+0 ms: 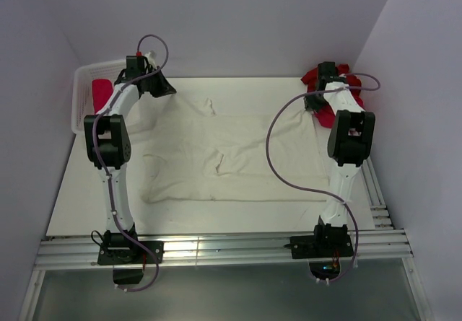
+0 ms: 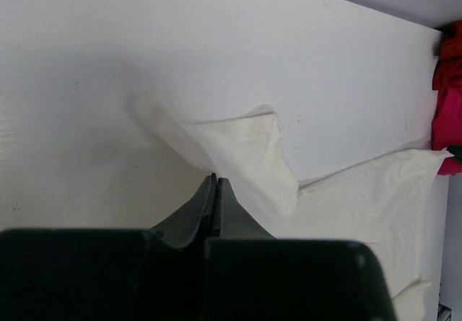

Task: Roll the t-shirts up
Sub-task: Fold the tshirt

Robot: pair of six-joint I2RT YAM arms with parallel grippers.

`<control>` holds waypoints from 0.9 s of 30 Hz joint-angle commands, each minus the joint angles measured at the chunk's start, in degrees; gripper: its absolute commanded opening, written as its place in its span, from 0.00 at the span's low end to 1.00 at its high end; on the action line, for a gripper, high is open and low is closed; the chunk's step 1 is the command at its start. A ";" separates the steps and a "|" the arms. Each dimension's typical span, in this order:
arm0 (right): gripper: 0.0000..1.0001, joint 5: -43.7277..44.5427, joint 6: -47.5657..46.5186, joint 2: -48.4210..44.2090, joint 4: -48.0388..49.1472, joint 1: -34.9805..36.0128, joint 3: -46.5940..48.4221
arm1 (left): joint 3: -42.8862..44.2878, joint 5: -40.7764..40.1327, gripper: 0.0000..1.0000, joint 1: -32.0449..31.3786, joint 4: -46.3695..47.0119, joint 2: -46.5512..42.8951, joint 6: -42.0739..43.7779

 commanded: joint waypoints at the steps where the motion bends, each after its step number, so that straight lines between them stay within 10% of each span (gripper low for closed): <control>1: 0.00 -0.25 -0.18 -5.77 -1.40 -0.28 -1.87 | -1.86 2.33 0.00 1.04 2.47 -5.65 -0.35; 27: 0.00 -1.92 1.05 -15.08 -1.32 -4.67 -16.81 | -19.62 3.30 0.00 1.04 8.27 -15.94 -0.44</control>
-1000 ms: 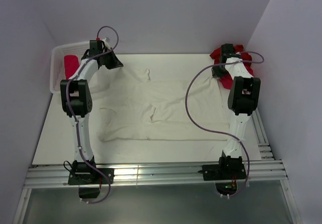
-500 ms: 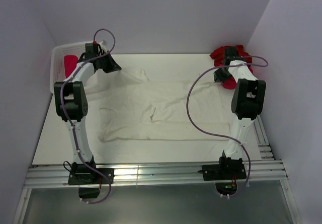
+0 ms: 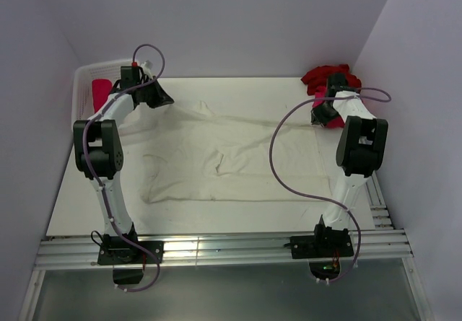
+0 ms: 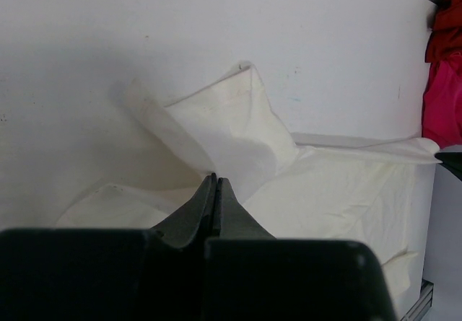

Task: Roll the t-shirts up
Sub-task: Fold the tshirt

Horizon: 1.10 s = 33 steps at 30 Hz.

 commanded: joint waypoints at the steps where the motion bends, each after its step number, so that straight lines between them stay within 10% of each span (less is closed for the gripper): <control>1: 0.00 0.35 0.41 -4.26 -0.33 -1.33 -0.88 | -1.02 1.15 0.00 0.23 2.68 -4.36 0.52; 33: 0.00 -3.95 -0.64 -9.53 -0.25 -3.00 -6.16 | -10.77 -0.96 0.00 -0.21 3.03 -16.31 2.72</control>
